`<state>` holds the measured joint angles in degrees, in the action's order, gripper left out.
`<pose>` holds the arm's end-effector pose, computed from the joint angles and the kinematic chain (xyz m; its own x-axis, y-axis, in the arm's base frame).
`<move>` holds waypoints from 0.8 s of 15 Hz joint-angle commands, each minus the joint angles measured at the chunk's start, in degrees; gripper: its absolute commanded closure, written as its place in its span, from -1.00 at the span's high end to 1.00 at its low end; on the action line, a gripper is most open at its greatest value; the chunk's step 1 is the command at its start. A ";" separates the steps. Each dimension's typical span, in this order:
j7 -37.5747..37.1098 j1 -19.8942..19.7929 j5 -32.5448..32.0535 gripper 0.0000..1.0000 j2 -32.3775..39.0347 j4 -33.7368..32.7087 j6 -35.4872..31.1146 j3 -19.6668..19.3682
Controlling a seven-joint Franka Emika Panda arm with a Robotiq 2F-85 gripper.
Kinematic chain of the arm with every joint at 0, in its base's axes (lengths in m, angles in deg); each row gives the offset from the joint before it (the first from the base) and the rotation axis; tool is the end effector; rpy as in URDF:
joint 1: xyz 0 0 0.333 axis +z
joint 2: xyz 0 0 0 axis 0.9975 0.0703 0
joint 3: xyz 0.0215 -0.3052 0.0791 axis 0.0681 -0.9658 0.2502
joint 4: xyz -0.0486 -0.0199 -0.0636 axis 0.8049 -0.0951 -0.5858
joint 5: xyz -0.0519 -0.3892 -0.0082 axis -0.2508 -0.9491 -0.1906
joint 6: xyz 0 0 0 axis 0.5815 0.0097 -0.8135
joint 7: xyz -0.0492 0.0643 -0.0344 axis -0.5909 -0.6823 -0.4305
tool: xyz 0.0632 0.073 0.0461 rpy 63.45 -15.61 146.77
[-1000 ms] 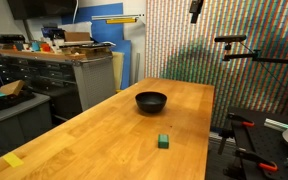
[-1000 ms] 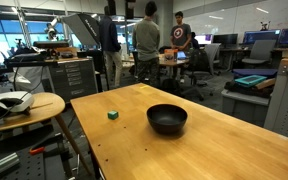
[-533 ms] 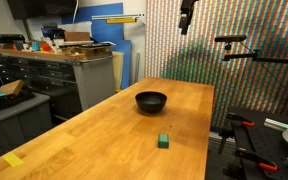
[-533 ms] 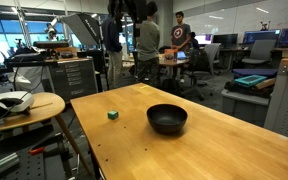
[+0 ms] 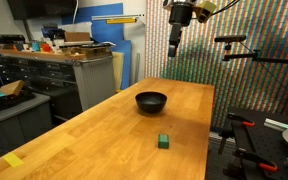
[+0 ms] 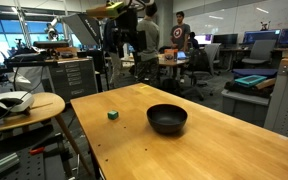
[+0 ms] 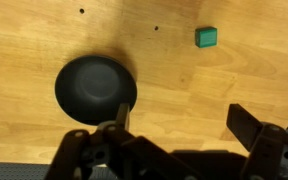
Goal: Put the green block in the black bowl
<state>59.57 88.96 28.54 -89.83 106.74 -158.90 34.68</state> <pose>0.4655 0.0073 0.4167 0.9722 0.1893 0.1378 0.2049 -0.9727 -0.1089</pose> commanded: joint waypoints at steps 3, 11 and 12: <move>-0.65 0.84 -3.34 1.00 5.66 2.09 -8.78 3.05; -3.88 1.95 -6.15 1.00 13.47 4.75 -21.96 6.62; -4.39 2.09 -6.04 1.00 14.29 5.11 -23.53 7.00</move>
<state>57.86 90.38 23.76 -77.48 111.05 -177.56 40.82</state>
